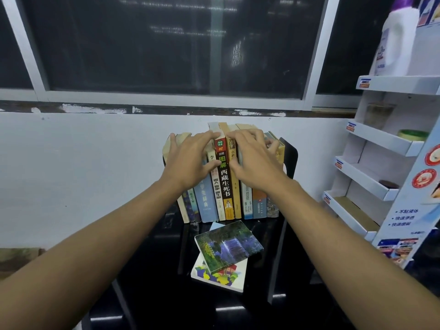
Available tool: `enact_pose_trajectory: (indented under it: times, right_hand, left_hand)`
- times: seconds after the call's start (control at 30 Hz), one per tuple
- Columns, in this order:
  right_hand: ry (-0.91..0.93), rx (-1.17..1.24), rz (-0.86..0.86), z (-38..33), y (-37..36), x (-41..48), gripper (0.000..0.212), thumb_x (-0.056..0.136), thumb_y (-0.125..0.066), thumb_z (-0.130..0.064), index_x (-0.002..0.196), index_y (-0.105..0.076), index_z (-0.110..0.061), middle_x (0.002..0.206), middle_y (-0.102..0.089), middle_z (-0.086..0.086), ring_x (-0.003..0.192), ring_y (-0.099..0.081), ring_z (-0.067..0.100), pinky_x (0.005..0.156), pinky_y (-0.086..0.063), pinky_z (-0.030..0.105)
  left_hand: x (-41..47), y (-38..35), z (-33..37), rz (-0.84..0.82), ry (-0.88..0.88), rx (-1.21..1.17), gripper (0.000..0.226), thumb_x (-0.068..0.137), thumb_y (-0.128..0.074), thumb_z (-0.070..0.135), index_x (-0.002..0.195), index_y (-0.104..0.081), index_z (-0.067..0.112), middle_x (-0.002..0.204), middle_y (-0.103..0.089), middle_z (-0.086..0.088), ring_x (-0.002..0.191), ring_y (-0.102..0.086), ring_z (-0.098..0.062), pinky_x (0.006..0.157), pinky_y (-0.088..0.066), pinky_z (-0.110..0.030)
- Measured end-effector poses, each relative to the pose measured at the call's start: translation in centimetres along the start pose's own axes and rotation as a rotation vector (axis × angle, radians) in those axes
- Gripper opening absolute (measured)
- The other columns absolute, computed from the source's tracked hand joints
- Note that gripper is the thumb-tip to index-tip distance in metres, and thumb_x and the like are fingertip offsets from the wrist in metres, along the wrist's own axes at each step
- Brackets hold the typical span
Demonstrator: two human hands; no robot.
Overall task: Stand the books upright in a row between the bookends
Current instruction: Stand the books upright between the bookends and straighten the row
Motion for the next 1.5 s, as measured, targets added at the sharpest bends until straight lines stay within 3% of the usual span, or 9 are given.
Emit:
enact_pose_trajectory:
  times: [0.2,0.4,0.53,0.73,0.83,0.9,1.13,1.33,1.5]
  right_hand:
    - [-0.022,0.001,0.148,-1.0,0.0,-1.8,0.044,0.093,-0.053,-0.032,0.137,-0.048,-0.028,0.134,-0.046,-0.006,0.127,-0.033,0.014,0.089,-0.020,0.037]
    - [-0.047,0.101,0.366,-2.5,-0.4,-4.6,0.031,0.096,-0.063,-0.029,0.120,-0.047,-0.015,0.112,-0.051,0.005,0.099,-0.053,0.020,0.078,-0.050,0.042]
    - [-0.078,0.261,0.420,-2.9,0.0,-5.0,0.030,0.098,-0.065,-0.021,0.118,-0.046,-0.009,0.110,-0.056,0.006,0.082,-0.061,0.020,0.062,-0.057,0.039]
    - [-0.139,0.282,0.367,-2.3,-0.6,-4.4,0.046,0.103,-0.058,-0.020,0.146,-0.044,-0.014,0.119,-0.066,0.009,0.086,-0.068,0.022,0.079,-0.059,0.043]
    - [-0.126,0.296,0.427,-2.0,0.4,-4.8,0.043,0.101,-0.062,-0.015,0.142,-0.053,-0.008,0.117,-0.070,0.011,0.096,-0.070,0.023,0.084,-0.059,0.038]
    - [-0.120,0.298,0.474,-1.9,1.7,-5.1,0.041,0.099,-0.065,-0.013,0.138,-0.058,-0.005,0.110,-0.073,0.011,0.089,-0.071,0.021,0.080,-0.059,0.030]
    - [-0.113,0.313,0.558,-2.3,8.2,-5.5,0.039,0.096,-0.069,-0.016,0.133,-0.062,-0.009,0.115,-0.074,0.006,0.100,-0.071,0.018,0.088,-0.058,0.032]
    - [-0.120,0.280,0.600,-2.1,13.8,-5.9,0.040,0.093,-0.073,-0.021,0.131,-0.063,-0.011,0.115,-0.073,0.001,0.096,-0.067,0.006,0.083,-0.050,0.005]
    - [-0.099,0.256,0.649,-1.3,18.0,-6.4,0.036,0.094,-0.072,-0.025,0.127,-0.065,-0.014,0.108,-0.065,-0.016,0.093,-0.067,0.001,0.083,-0.055,0.013]
  left_hand:
    - [-0.1,-0.2,-0.2,0.059,0.007,-0.013,0.059,0.088,-0.073,0.043,0.139,-0.045,0.037,0.141,-0.060,0.010,0.130,-0.055,-0.020,0.123,-0.006,-0.058]
    - [0.0,-0.6,-0.6,0.067,0.027,-0.025,0.058,0.087,-0.074,0.043,0.136,-0.044,0.039,0.134,-0.064,0.009,0.133,-0.054,-0.024,0.123,-0.008,-0.056]
    - [0.0,-0.7,-0.7,0.064,0.040,-0.042,0.058,0.087,-0.075,0.042,0.135,-0.043,0.040,0.132,-0.066,0.009,0.135,-0.053,-0.026,0.123,-0.009,-0.056]
    - [-0.1,-0.7,-0.7,0.075,0.048,-0.057,0.057,0.086,-0.075,0.041,0.134,-0.044,0.040,0.129,-0.067,0.009,0.131,-0.055,-0.026,0.124,-0.011,-0.055]
    - [-0.2,-0.6,-0.6,0.081,0.047,-0.058,0.056,0.087,-0.075,0.040,0.135,-0.044,0.038,0.129,-0.067,0.009,0.130,-0.056,-0.023,0.124,-0.011,-0.054]
    - [-0.2,-0.6,-0.5,0.075,0.050,-0.061,0.056,0.088,-0.075,0.040,0.135,-0.044,0.037,0.130,-0.067,0.009,0.131,-0.056,-0.023,0.124,-0.010,-0.054]
    - [-0.1,-0.3,-0.4,0.058,0.063,-0.084,0.056,0.087,-0.076,0.038,0.135,-0.047,0.034,0.127,-0.068,0.006,0.130,-0.056,-0.021,0.123,-0.011,-0.055]
    - [0.4,0.6,0.6,0.035,0.060,-0.044,0.057,0.087,-0.075,0.043,0.137,-0.050,0.031,0.144,-0.055,0.006,0.137,-0.048,-0.020,0.121,-0.006,-0.062]
    - [1.0,0.9,2.8,0.061,-0.016,0.010,0.062,0.088,-0.071,0.051,0.142,-0.050,0.029,0.152,-0.048,0.005,0.144,-0.038,-0.020,0.120,-0.001,-0.065]
Point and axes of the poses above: each hand's wrist, its own x-axis towards the middle knuckle, its own y-axis out of the back of the hand, z = x × y, the point moved 5 cm from there along x, towards the middle knuckle
